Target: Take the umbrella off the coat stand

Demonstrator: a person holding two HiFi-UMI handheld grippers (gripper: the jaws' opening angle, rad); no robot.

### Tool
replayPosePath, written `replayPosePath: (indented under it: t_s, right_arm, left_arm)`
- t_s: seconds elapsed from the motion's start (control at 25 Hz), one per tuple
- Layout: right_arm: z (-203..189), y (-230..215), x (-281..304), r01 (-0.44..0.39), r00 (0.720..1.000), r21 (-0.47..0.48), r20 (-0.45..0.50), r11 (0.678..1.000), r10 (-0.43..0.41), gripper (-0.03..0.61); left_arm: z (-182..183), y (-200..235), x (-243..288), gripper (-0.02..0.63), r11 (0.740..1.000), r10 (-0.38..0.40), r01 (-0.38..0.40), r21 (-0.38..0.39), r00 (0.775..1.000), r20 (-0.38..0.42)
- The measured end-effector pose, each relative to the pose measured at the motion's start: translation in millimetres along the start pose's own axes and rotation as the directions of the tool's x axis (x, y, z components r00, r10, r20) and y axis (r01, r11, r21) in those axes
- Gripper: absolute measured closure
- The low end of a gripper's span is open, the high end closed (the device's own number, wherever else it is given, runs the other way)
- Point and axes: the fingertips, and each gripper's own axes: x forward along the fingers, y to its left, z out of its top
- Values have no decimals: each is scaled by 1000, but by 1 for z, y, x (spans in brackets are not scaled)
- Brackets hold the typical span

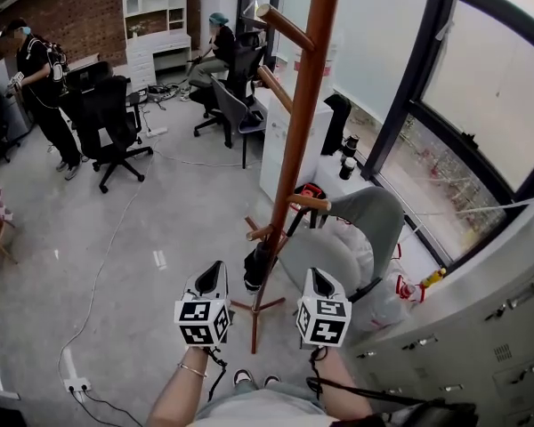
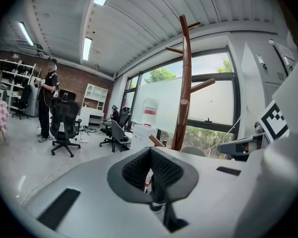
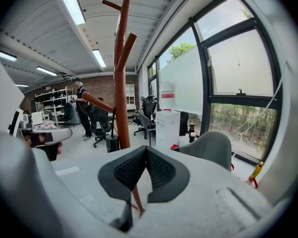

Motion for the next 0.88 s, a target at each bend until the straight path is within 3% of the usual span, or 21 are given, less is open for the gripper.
replayPosePath:
  t_s: [0.4,0.88]
  right_arm:
    - [4,2,8,-40,999,-32,-13,999,39,574]
    - [-44,-11,13,-76,994,17,-84,997,77,574]
  left_arm:
    - [-17,1,-1,609,998,36,-38,-43,999,-39]
    - [-76,-11,-8,609,998,66,-69,-14,986,-154]
